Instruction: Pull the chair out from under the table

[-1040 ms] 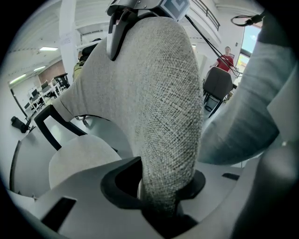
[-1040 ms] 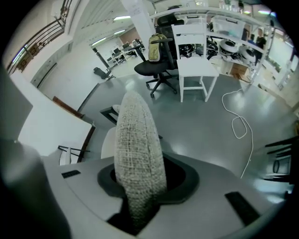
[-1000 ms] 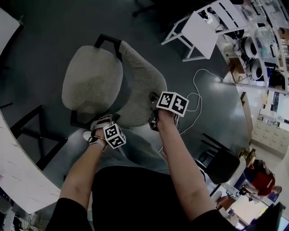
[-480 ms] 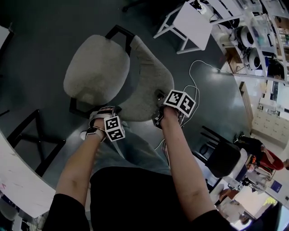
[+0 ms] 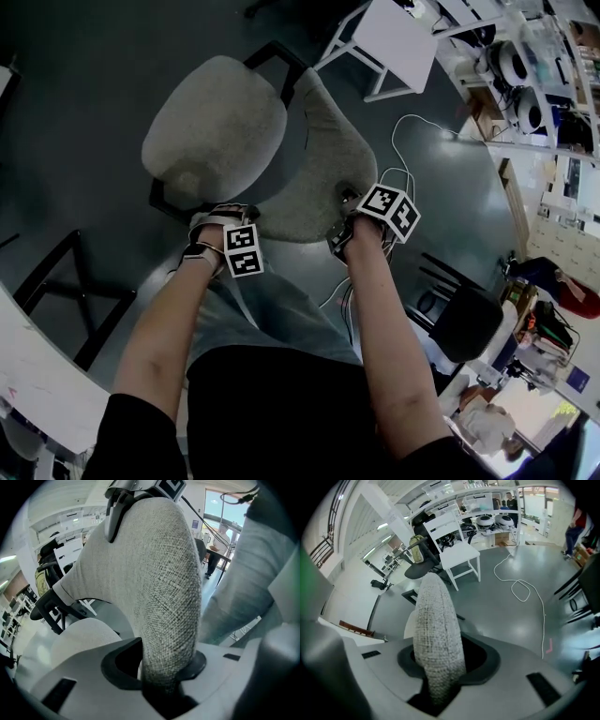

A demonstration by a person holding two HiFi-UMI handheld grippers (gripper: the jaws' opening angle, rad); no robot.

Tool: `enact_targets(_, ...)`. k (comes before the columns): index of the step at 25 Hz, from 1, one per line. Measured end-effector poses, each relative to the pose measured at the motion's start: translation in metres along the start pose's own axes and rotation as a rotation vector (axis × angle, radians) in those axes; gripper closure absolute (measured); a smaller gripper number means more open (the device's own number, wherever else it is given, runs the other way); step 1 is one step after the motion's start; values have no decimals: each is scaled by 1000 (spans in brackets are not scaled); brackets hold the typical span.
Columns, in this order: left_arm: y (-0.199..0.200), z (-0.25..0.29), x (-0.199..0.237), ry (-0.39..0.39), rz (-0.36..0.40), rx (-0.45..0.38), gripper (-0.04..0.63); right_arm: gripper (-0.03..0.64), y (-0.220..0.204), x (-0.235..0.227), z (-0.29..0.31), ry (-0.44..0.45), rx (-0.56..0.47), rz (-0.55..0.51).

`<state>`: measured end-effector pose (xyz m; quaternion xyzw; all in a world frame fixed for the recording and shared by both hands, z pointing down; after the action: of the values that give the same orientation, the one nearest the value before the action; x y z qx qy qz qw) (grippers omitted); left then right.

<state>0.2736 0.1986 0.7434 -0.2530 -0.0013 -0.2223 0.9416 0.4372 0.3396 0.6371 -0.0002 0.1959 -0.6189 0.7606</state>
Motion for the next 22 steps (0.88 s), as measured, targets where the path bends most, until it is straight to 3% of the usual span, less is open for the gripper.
enact_targets(9, 20, 8, 1, -19, 29, 18, 453, 494, 10, -22, -6, 3, -6, 38)
enact_targets(16, 17, 2, 4, -5, 22, 22, 453, 494, 13, -14, -3, -3, 0, 41)
enact_targets(22, 13, 3, -4, 60, 77, 56, 451, 494, 12, -14, -1, -17, 2, 33)
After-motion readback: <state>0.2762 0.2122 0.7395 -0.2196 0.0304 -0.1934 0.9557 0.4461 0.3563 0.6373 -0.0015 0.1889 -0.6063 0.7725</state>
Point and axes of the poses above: the fingertips, and each gripper's own axes: z forward along the fingers, x to its left, y out of its top, the point moved 5 cm from there along -z, backward along the fingers, and after that the axes turned 4 degrees about -y, right-handed, at the moved point
